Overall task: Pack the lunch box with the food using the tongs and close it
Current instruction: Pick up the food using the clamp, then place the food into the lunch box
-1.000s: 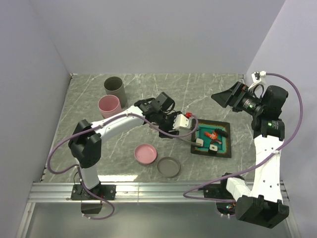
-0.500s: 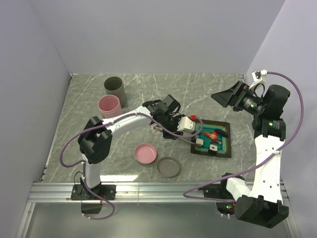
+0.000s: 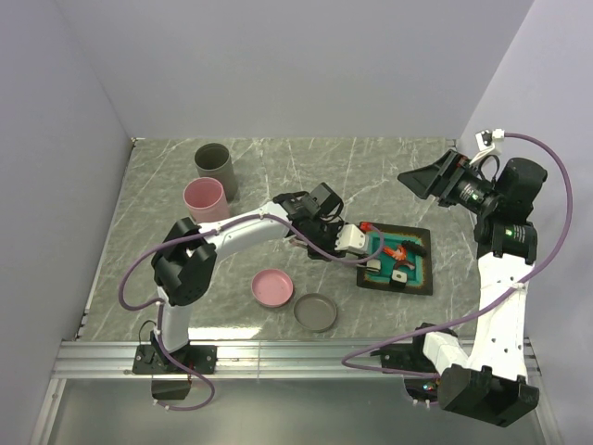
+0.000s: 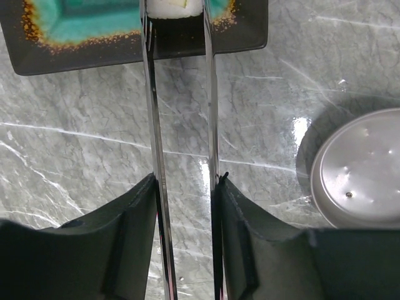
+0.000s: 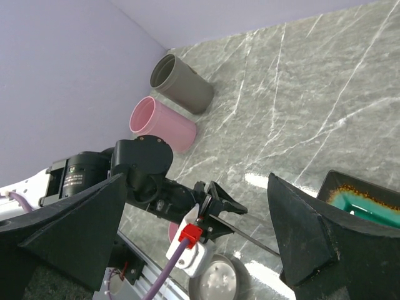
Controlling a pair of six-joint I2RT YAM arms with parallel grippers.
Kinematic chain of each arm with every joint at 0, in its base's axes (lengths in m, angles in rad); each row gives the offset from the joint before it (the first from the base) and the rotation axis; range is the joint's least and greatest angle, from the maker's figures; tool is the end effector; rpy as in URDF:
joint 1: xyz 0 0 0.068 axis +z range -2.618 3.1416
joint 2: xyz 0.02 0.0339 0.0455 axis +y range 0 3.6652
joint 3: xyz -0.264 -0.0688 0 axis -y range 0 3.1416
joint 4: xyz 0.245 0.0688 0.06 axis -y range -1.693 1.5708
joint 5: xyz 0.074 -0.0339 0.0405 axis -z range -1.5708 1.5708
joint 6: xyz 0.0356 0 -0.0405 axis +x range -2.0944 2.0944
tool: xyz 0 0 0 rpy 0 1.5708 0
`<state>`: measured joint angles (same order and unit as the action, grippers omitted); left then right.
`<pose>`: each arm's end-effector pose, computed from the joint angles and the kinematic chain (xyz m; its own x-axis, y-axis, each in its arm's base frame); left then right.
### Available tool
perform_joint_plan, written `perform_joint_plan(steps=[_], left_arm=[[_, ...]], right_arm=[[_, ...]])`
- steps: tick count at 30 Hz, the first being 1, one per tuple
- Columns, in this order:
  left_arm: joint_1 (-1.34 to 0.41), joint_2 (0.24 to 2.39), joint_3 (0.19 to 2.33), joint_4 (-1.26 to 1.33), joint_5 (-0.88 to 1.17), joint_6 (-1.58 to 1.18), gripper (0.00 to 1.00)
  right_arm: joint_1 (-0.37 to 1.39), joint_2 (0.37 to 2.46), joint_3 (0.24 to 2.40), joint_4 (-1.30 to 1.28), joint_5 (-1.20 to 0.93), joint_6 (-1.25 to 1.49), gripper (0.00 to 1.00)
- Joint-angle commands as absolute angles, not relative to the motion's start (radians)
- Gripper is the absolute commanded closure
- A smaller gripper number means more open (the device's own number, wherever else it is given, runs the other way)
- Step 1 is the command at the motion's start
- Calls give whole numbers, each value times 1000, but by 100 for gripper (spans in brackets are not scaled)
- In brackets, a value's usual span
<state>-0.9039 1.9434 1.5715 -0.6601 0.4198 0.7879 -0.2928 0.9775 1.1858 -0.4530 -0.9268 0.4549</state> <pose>0.2489 -0.3396 0.2348 0.2259 0.7596 -0.6099 0.9737 -0.1956 0.1170 0.1923 -0.0282 0.4186 -0.4586 0.4138 -0.7864 -0.4097 0.6868 0.6003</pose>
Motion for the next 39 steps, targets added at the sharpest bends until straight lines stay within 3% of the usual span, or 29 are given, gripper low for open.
perform_joint_plan(steps=[1,6,20,29,39], left_arm=[[-908,1911,1600,-635,413,782,57],[-902,1873,1605,-637,414,738,64],[-698,1754,1746,-741,566,506,67],[-410,1557,1710,-790,620,394,67],[-85,1270,1527,-819,592,376,65]], right_arm=[[-305,963,1233,-429,-927,443,0],[-310,974,1244,-426,-928,445,0],[-339,1025,1367,-437,-971,407,0],[-337,1042,1365,-479,-971,339,0],[-339,1048,1316,-439,-986,342,0]])
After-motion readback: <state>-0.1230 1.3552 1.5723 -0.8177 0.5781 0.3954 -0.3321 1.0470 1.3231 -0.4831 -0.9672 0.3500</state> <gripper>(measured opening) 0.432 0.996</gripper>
